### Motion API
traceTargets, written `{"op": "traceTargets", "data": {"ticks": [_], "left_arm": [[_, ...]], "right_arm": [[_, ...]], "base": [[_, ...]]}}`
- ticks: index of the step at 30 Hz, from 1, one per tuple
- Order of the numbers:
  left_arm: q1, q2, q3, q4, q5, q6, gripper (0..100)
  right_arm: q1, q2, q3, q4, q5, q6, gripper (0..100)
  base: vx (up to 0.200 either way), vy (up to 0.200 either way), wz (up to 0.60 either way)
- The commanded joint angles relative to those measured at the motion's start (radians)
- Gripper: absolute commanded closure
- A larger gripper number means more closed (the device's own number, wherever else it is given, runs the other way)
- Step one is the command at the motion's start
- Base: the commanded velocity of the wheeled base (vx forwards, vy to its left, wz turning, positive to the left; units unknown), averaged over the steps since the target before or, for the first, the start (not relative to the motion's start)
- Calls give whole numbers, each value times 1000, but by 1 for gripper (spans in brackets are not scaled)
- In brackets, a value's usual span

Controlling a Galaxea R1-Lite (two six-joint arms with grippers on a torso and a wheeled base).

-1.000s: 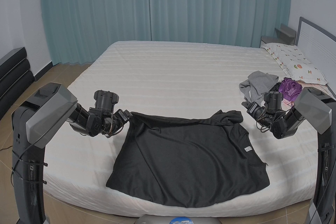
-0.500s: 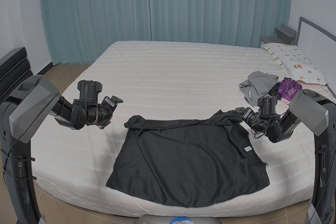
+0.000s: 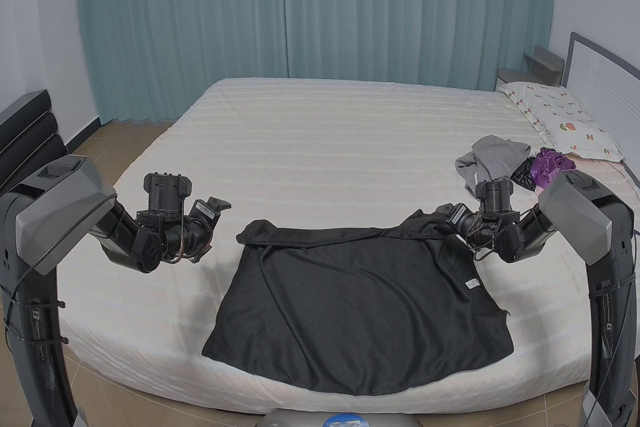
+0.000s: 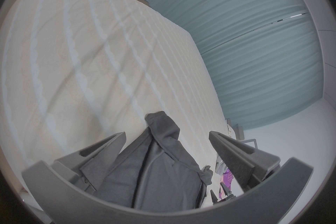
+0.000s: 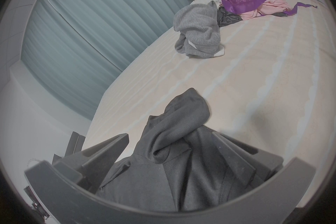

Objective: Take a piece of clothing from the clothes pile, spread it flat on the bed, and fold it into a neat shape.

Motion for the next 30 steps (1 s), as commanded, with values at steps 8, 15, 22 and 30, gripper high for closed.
{"op": "traceTargets", "data": {"ticks": [8, 15, 22, 30], "left_arm": [[-2, 1, 80, -66, 2, -5, 0], [-2, 2, 85, -63, 3, -5, 0], [-3, 2, 109, -89, 9, 0, 0], [-6, 1, 125, -95, 9, -3, 0]], "right_arm": [[26, 136, -200, 100, -10, -3, 0], [34, 182, -278, 103, -13, -2, 100], [36, 153, -304, 89, -20, 1, 100], [34, 160, -459, 91, -44, 0, 100]], "base": [[0, 0, 0], [0, 0, 0], [0, 0, 0], [0, 0, 0]]}}
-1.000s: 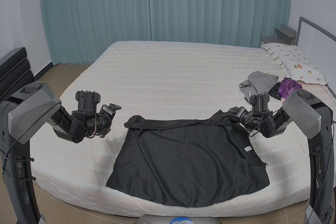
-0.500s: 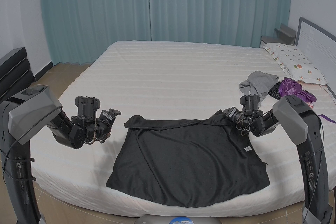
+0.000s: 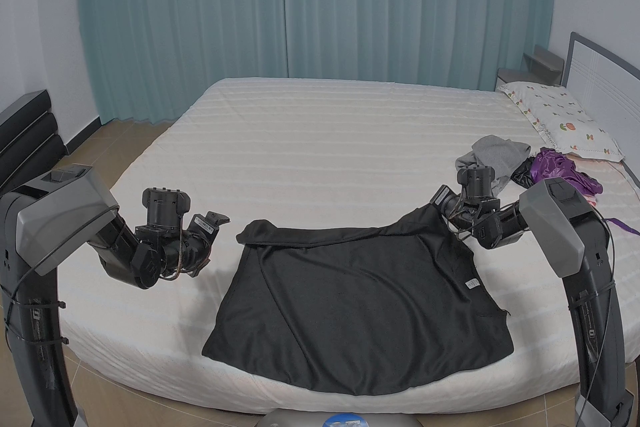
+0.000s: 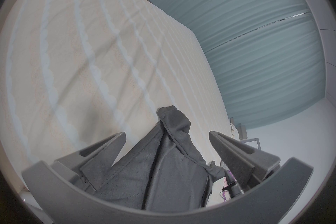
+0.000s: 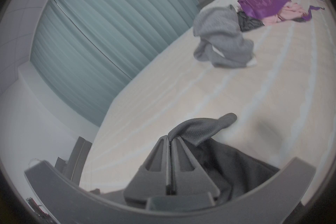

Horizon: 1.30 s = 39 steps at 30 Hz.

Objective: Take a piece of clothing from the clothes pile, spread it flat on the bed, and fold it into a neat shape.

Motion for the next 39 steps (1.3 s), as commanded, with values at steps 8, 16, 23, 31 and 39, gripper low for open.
{"op": "traceTargets", "data": {"ticks": [8, 16, 23, 31, 39], "left_arm": [[-2, 1, 10, -5, 0, -1, 0], [-8, 2, 10, -5, 0, -3, 0], [-10, 2, 10, -5, 0, -3, 0], [-21, 24, -85, 2, 8, 5, 0], [-51, 156, -237, 10, 35, 126, 0]], "right_arm": [[11, 72, -272, -7, -91, -14, 100], [31, 135, -272, -19, -75, -71, 100], [9, 108, -232, -10, -85, -77, 0], [-35, -61, 58, -24, -26, -64, 0], [-69, -185, 246, -42, 11, -39, 0]], "base": [[0, 0, 0], [0, 0, 0], [0, 0, 0], [0, 0, 0], [0, 0, 0]]}}
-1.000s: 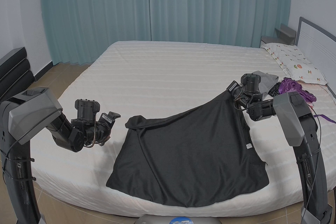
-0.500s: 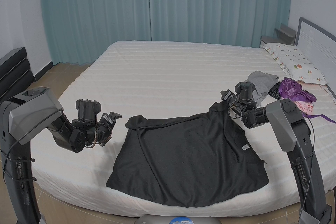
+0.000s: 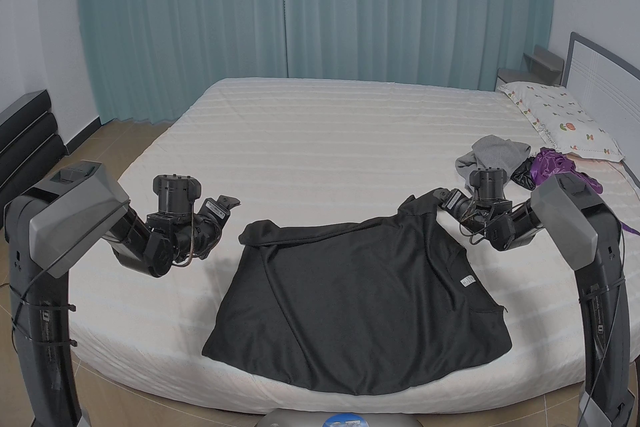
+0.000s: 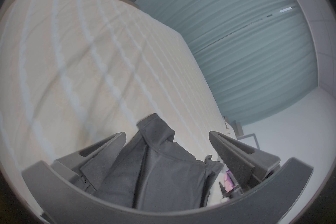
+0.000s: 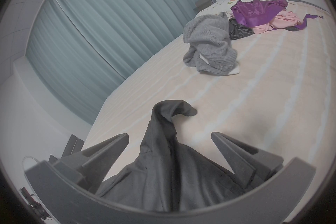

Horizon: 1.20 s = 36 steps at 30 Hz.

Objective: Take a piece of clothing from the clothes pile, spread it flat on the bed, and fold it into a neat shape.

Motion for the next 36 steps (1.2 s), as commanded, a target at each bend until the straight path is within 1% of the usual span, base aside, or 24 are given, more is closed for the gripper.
{"op": "traceTargets", "data": {"ticks": [1, 2, 5, 6, 11, 17, 23, 24, 27, 32, 35, 36], "left_arm": [[-35, 133, -121, 5, 29, 94, 0], [-46, 162, -151, 7, 49, 122, 0], [-54, 193, -186, 17, 69, 145, 0], [-63, 219, -226, 54, 75, 157, 0], [-69, 270, -322, 126, 80, 159, 0], [-67, 302, -374, 154, 81, 159, 0], [-67, 340, -496, 260, 80, 157, 0], [-67, 346, -517, 277, 81, 157, 100], [-67, 359, -560, 303, 86, 154, 100], [-54, 362, -614, 303, 121, 154, 100], [-43, 362, -663, 304, 138, 154, 100], [-34, 362, -709, 304, 154, 154, 100]], "right_arm": [[-36, -128, 131, -8, 32, 10, 0], [-44, -134, 148, -13, 35, 10, 0], [-52, -137, 165, -25, 35, 10, 0], [-59, -137, 189, -44, 35, 10, 0], [-62, -137, 240, -65, 37, 10, 0], [-61, -125, 260, -85, 37, 10, 0], [-56, -99, 258, -87, 38, 10, 0], [-55, -93, 258, -87, 38, 10, 0], [-52, -82, 258, -87, 38, 10, 0], [-53, -67, 257, -87, 41, 8, 0], [-55, -64, 255, -87, 44, 7, 0], [-53, -57, 254, -87, 44, 7, 0]], "base": [[0, 0, 0], [0, 0, 0], [0, 0, 0], [0, 0, 0], [0, 0, 0], [0, 0, 0], [0, 0, 0], [0, 0, 0], [0, 0, 0], [0, 0, 0], [0, 0, 0], [0, 0, 0]]}}
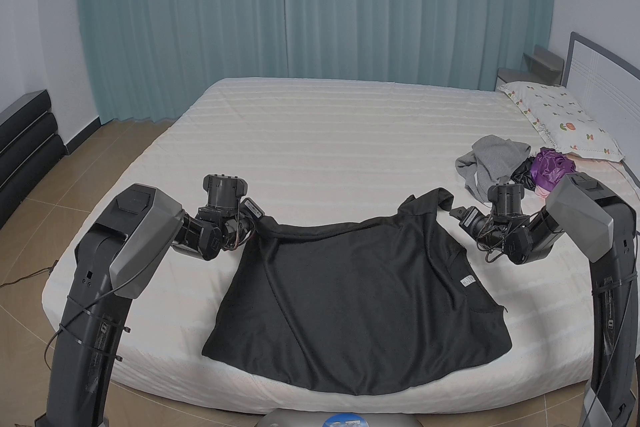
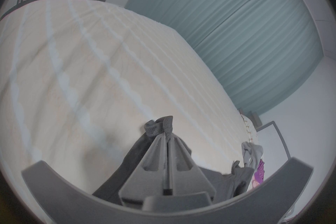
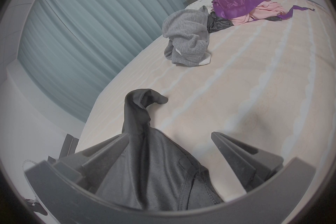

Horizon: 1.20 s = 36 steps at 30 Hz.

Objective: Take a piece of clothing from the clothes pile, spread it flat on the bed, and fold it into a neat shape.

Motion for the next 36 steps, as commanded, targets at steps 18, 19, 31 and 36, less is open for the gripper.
{"op": "traceTargets", "data": {"ticks": [18, 19, 31, 36], "left_arm": [[51, 97, -254, -55, 73, 0, 0], [51, 100, -254, -55, 73, 0, 0], [65, 6, -91, -41, 75, -5, 0], [65, -71, 48, -52, 56, -8, 0]], "right_arm": [[2, 89, -20, -22, 1, -35, 0], [4, 98, -18, -26, 1, -48, 0], [5, 104, -18, -29, 43, -53, 0], [5, 100, -15, -22, 55, -54, 100]], "base": [[0, 0, 0], [0, 0, 0], [0, 0, 0], [0, 0, 0]]}}
